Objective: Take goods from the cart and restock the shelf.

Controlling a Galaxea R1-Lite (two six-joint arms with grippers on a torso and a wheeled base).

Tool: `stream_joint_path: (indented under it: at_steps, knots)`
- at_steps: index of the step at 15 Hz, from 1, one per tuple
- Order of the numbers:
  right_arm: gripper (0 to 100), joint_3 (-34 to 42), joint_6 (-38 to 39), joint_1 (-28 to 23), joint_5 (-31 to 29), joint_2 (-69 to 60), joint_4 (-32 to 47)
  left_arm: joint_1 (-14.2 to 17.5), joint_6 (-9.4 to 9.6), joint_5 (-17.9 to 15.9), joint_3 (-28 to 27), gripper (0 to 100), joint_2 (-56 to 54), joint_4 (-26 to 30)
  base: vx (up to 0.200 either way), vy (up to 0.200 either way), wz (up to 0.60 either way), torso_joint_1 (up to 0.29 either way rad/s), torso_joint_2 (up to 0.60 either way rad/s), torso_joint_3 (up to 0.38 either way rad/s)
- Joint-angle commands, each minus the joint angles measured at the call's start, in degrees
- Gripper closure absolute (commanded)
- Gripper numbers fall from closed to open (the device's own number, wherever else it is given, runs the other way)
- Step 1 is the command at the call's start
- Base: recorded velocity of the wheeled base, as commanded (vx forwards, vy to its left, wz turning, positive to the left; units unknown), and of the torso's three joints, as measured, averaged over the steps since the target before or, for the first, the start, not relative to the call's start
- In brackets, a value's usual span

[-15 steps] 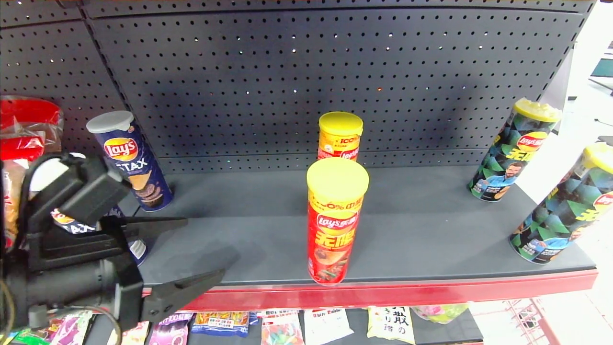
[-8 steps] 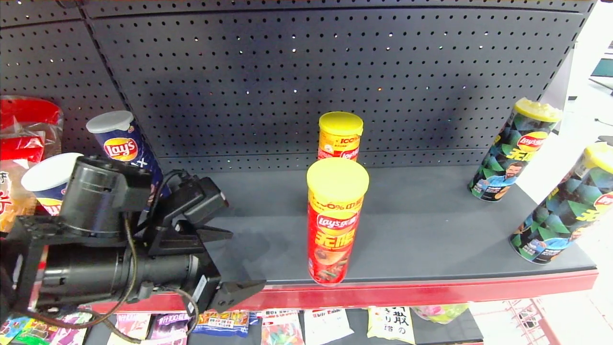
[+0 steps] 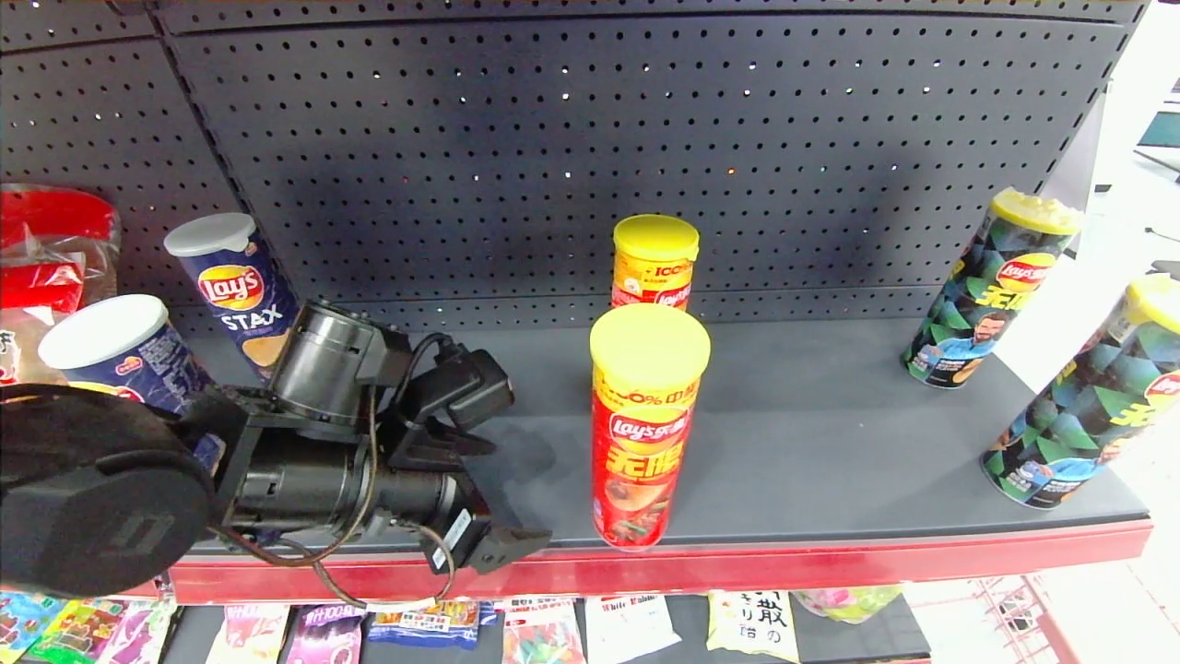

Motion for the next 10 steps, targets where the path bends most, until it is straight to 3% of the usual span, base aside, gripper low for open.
stream_joint_path:
  at_steps: [1,10]
  knots:
    - [0,0.00,-0.02,0.02,0.04,0.09,-0.01,0.01,0.12,-0.06,-0.90,0,2.40,-0.06,0.000,0.000,0.00,0.000,0.00,0.000]
    - [0,0.00,-0.02,0.02,0.04,0.00,-0.01,-1.05,0.30,0.03,-5.12,0,6.70,0.03,0.000,0.000,0.00,0.000,0.00,0.000]
